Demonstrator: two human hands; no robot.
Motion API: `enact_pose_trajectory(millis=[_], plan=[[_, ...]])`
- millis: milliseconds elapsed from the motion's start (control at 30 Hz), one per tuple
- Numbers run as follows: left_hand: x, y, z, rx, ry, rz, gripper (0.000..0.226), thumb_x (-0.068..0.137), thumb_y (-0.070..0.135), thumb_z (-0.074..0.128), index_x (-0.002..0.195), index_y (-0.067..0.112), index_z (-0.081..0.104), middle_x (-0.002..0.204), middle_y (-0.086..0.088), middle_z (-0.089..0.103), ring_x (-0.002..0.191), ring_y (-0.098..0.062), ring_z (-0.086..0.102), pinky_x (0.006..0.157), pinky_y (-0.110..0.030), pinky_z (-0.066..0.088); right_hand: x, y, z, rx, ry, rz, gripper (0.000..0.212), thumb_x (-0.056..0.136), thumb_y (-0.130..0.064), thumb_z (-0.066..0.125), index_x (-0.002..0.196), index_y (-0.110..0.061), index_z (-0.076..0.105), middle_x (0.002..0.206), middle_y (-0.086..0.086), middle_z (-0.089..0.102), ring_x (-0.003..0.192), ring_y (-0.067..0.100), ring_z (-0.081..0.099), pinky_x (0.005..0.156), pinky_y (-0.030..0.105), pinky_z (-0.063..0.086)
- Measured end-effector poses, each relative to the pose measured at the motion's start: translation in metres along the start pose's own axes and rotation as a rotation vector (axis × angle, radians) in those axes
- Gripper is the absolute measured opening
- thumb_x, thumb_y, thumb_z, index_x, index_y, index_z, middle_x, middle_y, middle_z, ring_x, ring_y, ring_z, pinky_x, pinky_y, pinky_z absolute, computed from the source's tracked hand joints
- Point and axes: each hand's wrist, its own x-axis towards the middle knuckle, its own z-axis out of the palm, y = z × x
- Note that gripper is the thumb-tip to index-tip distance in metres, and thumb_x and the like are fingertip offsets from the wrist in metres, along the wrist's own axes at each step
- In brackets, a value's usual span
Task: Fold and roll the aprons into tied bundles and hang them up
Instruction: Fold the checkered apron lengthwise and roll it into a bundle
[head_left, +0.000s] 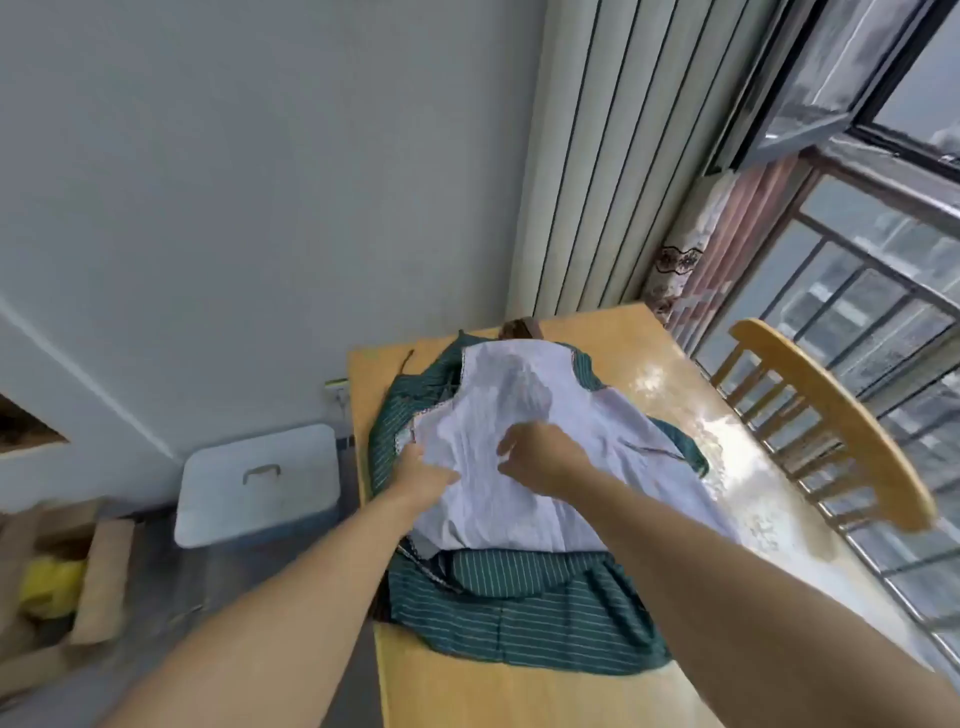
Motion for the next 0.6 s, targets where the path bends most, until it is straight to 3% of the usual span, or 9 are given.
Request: enact_pose_trajectory(millis=[67,133,233,333,400,433,500,567,600], plan=[[0.009,-0.040,0.008,0.085,0.005,-0.132,0.077,0.079,0.015,0.079,0.148,0.004,0.045,0.142,-0.011,0.054,0.121,-0.032,0.059,0.087,-0.032,0.052,-0.011,0.026,0.042,-0.111,-0.102,0.126,0.028,0.093,-0.027,0.067,0.120,-0.032,0.064,0.116,-0.006,0.067,0.107,0.019,0.064,0.085,0.033,0.052],[0.021,-0.080,0.019,0.116,0.013,-0.223,0.049,0.074,0.016,0.073,0.121,0.001,0.065,0.116,-0.017,0.069,0.097,-0.034,0.068,0.073,-0.035,0.055,-0.034,0.055,0.084,-0.146,-0.112,0.246,0.041,0.093,-0.018,0.063,0.132,-0.031,0.057,0.128,-0.004,0.062,0.112,0.021,0.062,0.084,0.034,0.053],[0.032,-0.111,0.030,0.035,0.054,-0.326,0.043,0.078,0.025,0.076,0.111,0.000,0.066,0.098,-0.017,0.070,0.083,-0.031,0.067,0.062,-0.032,0.052,-0.051,0.088,0.107,-0.021,0.199,0.402,0.056,0.088,-0.009,0.058,0.141,-0.026,0.047,0.136,0.001,0.052,0.121,0.024,0.053,0.088,0.039,0.052],[0.051,-0.133,0.038,0.031,0.029,-0.419,0.069,0.069,0.035,0.087,0.123,0.000,0.061,0.108,-0.019,0.071,0.092,-0.035,0.069,0.067,-0.035,0.056,-0.065,0.124,0.094,0.207,0.574,0.687,0.080,0.082,-0.005,0.065,0.154,-0.014,0.031,0.145,0.011,0.045,0.131,0.035,0.046,0.103,0.048,0.047],[0.061,-0.144,0.045,0.057,0.025,-0.425,0.072,0.066,0.037,0.090,0.122,0.003,0.059,0.108,-0.019,0.070,0.092,-0.036,0.069,0.070,-0.038,0.059,-0.071,0.160,0.075,0.269,0.662,0.853,0.093,0.079,-0.003,0.067,0.159,-0.010,0.019,0.154,0.016,0.039,0.139,0.040,0.039,0.111,0.054,0.041],[0.059,-0.142,0.047,0.068,0.037,-0.410,0.063,0.068,0.038,0.091,0.114,0.006,0.061,0.103,-0.016,0.070,0.089,-0.034,0.068,0.069,-0.038,0.057,-0.073,0.181,0.066,0.257,0.641,0.901,0.095,0.081,-0.005,0.067,0.160,-0.009,0.014,0.158,0.017,0.034,0.142,0.041,0.034,0.114,0.055,0.038],[0.055,-0.137,0.051,0.074,0.097,-0.347,0.035,0.082,0.033,0.084,0.092,0.007,0.063,0.091,-0.007,0.068,0.080,-0.026,0.063,0.068,-0.032,0.049,-0.075,0.223,0.053,0.179,0.490,0.958,0.086,0.084,-0.017,0.067,0.157,-0.007,0.023,0.155,0.018,0.037,0.142,0.040,0.035,0.115,0.052,0.038],[0.050,-0.130,0.056,0.039,0.219,-0.283,0.028,0.093,0.027,0.071,0.082,0.002,0.063,0.081,-0.012,0.065,0.070,-0.024,0.056,0.065,-0.031,0.040,-0.077,0.247,0.037,0.103,0.314,0.975,0.051,0.085,-0.029,0.067,0.129,-0.008,0.056,0.126,0.018,0.060,0.117,0.038,0.055,0.100,0.046,0.050],[0.049,-0.125,0.060,0.004,0.279,-0.248,0.030,0.096,0.026,0.067,0.082,0.000,0.063,0.082,-0.015,0.066,0.069,-0.026,0.057,0.064,-0.033,0.040,-0.074,0.252,0.029,0.123,0.299,0.949,0.033,0.085,-0.027,0.067,0.111,-0.009,0.063,0.110,0.016,0.066,0.099,0.035,0.059,0.088,0.043,0.054]])
